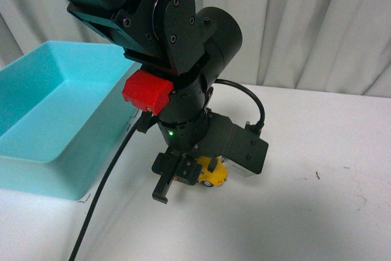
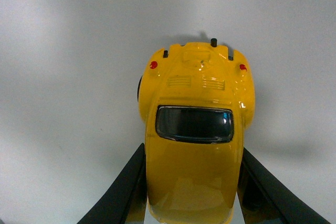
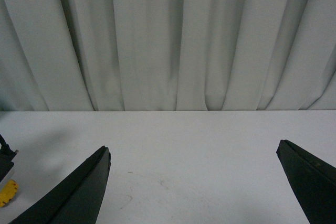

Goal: Wind up and store yellow beetle toy

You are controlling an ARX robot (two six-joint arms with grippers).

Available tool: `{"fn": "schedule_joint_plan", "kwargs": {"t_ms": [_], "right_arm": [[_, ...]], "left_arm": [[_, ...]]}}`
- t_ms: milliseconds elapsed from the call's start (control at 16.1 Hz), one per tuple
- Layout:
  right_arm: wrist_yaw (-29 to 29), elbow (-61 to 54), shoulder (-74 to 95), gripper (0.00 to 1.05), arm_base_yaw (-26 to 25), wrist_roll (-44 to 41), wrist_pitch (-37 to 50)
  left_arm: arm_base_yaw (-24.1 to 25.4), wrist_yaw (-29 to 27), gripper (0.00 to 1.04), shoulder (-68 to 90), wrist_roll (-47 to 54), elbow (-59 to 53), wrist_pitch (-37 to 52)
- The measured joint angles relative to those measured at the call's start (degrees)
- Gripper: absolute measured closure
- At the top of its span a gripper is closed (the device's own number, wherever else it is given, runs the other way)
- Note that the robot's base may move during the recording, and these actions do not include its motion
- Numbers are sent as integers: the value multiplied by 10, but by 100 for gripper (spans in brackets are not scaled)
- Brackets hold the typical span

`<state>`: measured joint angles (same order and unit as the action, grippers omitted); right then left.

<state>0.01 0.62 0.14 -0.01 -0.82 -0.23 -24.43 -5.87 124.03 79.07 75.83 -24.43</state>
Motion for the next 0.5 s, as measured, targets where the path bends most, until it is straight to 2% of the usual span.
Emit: {"fn": "schedule_joint_plan", "kwargs": {"t_ms": [186,435,497], "right_arm": [[0,0,0,7,0,0,0],[0,0,0,7,0,0,0],[0,0,0,7,0,0,0]], "left_arm": [[0,22,64,-15,-19,-2,-12],[7,115,64,-105,-101,2,-39],[14,154,64,-142,-133,9,-44]]}}
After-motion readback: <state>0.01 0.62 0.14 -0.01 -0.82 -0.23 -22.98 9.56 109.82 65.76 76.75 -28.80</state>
